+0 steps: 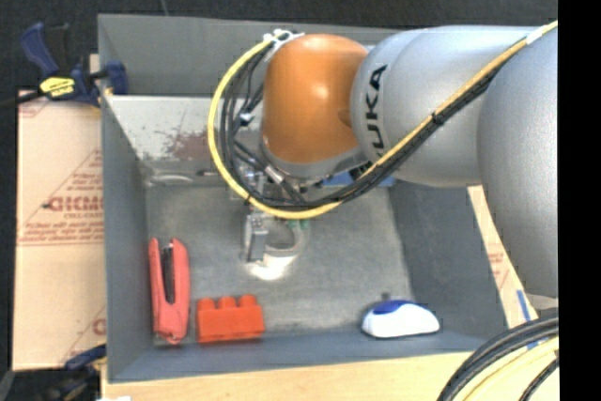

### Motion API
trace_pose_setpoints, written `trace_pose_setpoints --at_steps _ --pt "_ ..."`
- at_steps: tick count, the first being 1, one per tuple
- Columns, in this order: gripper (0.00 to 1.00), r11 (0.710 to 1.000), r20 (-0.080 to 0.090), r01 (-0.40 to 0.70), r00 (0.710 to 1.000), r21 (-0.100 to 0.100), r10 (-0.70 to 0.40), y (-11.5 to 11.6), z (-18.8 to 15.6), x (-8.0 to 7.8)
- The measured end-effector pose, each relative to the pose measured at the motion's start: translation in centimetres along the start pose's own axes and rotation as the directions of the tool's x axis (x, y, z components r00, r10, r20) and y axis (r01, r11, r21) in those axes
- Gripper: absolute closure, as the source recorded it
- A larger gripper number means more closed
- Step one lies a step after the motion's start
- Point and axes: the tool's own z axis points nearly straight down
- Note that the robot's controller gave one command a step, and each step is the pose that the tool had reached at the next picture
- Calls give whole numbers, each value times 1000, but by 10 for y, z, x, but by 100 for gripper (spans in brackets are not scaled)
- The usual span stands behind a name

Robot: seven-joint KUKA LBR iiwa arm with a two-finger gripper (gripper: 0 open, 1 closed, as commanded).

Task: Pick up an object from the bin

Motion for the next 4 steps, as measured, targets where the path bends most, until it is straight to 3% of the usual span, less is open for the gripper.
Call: trace_pose_setpoints --at_steps 1,2,3,4 --pt "0 1000 7 -5 1000 -1 5 -1 -5 -1" --pt "0 967 5 253 967 -1 -253 -72 88 -44" --pt "0 946 16 324 946 4 -324 -82 38 -39" --pt "0 959 8 283 959 -2 -283 -81 100 -49"
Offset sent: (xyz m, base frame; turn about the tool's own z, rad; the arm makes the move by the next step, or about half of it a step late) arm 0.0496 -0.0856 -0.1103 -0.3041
